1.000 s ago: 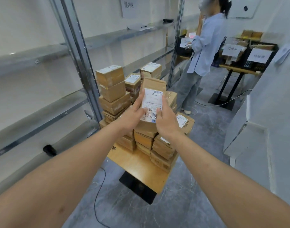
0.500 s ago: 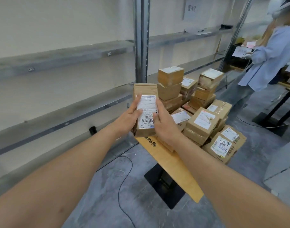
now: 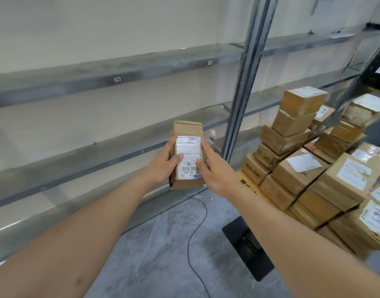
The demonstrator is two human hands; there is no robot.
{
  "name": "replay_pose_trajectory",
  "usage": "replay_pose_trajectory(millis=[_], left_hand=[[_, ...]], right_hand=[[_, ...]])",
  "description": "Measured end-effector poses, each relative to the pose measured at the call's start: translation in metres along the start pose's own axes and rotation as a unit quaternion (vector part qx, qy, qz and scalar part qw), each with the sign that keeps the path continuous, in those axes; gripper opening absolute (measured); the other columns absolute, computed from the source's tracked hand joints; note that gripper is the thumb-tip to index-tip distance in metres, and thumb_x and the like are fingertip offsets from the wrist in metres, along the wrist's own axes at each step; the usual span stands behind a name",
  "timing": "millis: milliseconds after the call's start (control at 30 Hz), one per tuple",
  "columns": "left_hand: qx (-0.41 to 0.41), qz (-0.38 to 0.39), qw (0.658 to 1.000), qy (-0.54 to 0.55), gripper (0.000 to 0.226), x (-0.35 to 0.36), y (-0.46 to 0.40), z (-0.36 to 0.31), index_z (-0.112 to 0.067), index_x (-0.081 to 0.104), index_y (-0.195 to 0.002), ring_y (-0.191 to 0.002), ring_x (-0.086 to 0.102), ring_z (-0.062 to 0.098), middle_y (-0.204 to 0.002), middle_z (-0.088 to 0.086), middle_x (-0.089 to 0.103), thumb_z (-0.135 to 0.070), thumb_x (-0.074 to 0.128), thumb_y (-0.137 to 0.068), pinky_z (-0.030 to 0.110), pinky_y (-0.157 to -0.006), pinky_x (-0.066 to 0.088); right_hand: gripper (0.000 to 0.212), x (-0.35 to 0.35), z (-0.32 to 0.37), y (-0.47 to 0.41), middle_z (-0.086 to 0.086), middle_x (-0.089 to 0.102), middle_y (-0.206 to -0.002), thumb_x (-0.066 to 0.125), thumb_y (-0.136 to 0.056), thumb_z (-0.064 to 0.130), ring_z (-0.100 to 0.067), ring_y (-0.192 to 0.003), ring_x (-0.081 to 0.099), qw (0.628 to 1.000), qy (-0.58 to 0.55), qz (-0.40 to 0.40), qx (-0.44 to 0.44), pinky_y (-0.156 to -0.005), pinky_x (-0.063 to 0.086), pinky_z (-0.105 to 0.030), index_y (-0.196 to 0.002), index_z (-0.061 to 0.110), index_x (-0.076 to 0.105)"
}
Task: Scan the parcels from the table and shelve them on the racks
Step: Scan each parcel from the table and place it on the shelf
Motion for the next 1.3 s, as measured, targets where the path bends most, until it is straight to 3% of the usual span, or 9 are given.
replay_pose_trajectory(millis=[67, 167, 267, 467, 700, 900, 1133, 1233, 1300], left_hand=[[-0.015, -0.014, 1.0, -0.004, 0.07, -0.017, -0.001, 0.015, -0.087, 0.024, -0.131, -0.123, 0.066, 0.009, -0.139, -0.017, 0.062, -0.024, 0.049, -0.111, 0.045, -0.111, 0.051], [-0.055, -0.038, 0.998, -0.008, 0.07, -0.041, -0.002, 0.043, -0.085, 0.026, -0.126, -0.122, 0.064, 0.004, -0.129, -0.029, 0.063, -0.021, 0.048, -0.111, 0.042, -0.114, 0.048], [-0.081, -0.035, 0.996, -0.013, 0.066, -0.055, -0.005, 0.069, -0.074, 0.019, -0.141, -0.13, 0.059, 0.009, -0.14, -0.024, 0.055, -0.021, 0.047, -0.111, 0.039, -0.117, 0.044], [-0.124, -0.044, 0.991, -0.02, 0.074, -0.079, -0.035, 0.122, -0.048, 0.002, -0.164, -0.113, 0.053, -0.021, -0.136, -0.037, 0.045, -0.016, 0.044, -0.112, 0.006, -0.096, 0.045], [-0.18, -0.081, 0.98, 0.014, 0.072, -0.079, -0.08, 0.198, -0.077, 0.013, -0.145, -0.124, 0.055, -0.014, -0.129, -0.051, 0.051, -0.024, 0.048, -0.111, 0.024, -0.108, 0.046], [-0.22, -0.113, 0.966, 0.072, 0.068, -0.072, -0.122, 0.269, -0.053, 0.013, -0.161, -0.112, 0.06, -0.019, -0.135, -0.034, 0.053, -0.017, 0.044, -0.113, 0.011, -0.096, 0.051], [-0.239, -0.154, 0.953, 0.105, 0.068, -0.08, -0.178, 0.375, -0.053, 0.016, -0.162, -0.124, 0.059, -0.007, -0.154, -0.013, 0.051, -0.014, 0.043, -0.113, 0.02, -0.105, 0.051], [-0.242, -0.175, 0.947, 0.115, 0.069, -0.087, -0.203, 0.422, -0.056, 0.016, -0.159, -0.119, 0.061, -0.009, -0.143, -0.019, 0.056, -0.012, 0.042, -0.112, 0.018, -0.1, 0.053], [-0.235, -0.183, 0.947, 0.121, 0.07, -0.093, -0.218, 0.451, -0.055, 0.014, -0.16, -0.121, 0.058, -0.013, -0.145, -0.026, 0.051, -0.012, 0.042, -0.113, 0.027, -0.111, 0.048]], right_hand=[[0.055, 0.012, 0.0, -0.013, -0.002, 0.056, -0.149, 0.041, -0.111, 0.043, -0.026, -0.128, 0.06, 0.994, 0.109, 0.008, -0.006, -0.102, 0.052, -0.047, -0.163, 0.033, 0.025], [0.058, 0.037, -0.006, -0.035, -0.006, 0.044, -0.162, 0.034, -0.111, 0.051, -0.03, -0.143, 0.048, 0.971, 0.234, 0.045, -0.012, -0.113, 0.04, -0.048, -0.164, 0.027, 0.029], [0.064, 0.067, -0.016, -0.058, -0.006, 0.031, -0.171, 0.03, -0.11, 0.058, -0.03, -0.154, 0.035, 0.961, 0.261, 0.089, -0.012, -0.121, 0.031, -0.048, -0.166, 0.028, 0.026], [0.064, 0.12, -0.052, -0.116, -0.005, 0.033, -0.169, 0.035, -0.107, 0.058, -0.03, -0.152, 0.034, 0.952, 0.266, 0.147, -0.022, -0.12, 0.029, -0.047, -0.164, 0.028, 0.031], [0.065, 0.187, -0.12, -0.195, -0.006, 0.032, -0.17, 0.034, -0.106, 0.059, -0.032, -0.152, 0.034, 0.928, 0.286, 0.237, -0.019, -0.122, 0.027, -0.051, -0.162, 0.027, 0.034], [0.06, 0.251, -0.167, -0.252, -0.006, 0.047, -0.157, 0.035, -0.105, 0.057, -0.032, -0.142, 0.045, 0.912, 0.301, 0.278, -0.026, -0.112, 0.037, -0.05, -0.155, 0.026, 0.042], [0.056, 0.336, -0.23, -0.306, -0.006, 0.049, -0.153, 0.038, -0.106, 0.054, -0.032, -0.138, 0.048, 0.914, 0.28, 0.294, -0.015, -0.111, 0.039, -0.05, -0.155, 0.025, 0.042], [0.05, 0.376, -0.261, -0.332, -0.007, 0.055, -0.144, 0.036, -0.107, 0.05, -0.033, -0.128, 0.054, 0.917, 0.279, 0.284, -0.011, -0.104, 0.041, -0.047, -0.148, 0.023, 0.048], [0.046, 0.402, -0.277, -0.348, -0.008, 0.057, -0.139, 0.035, -0.108, 0.046, -0.034, -0.123, 0.056, 0.923, 0.271, 0.274, -0.004, -0.1, 0.042, -0.046, -0.144, 0.022, 0.051]])
Point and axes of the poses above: each hand's wrist, its own y-axis away from the middle knuckle, its own x-axis out of the palm, z = x × y, the point moved 9 cm from there along -y, towards the middle knuckle
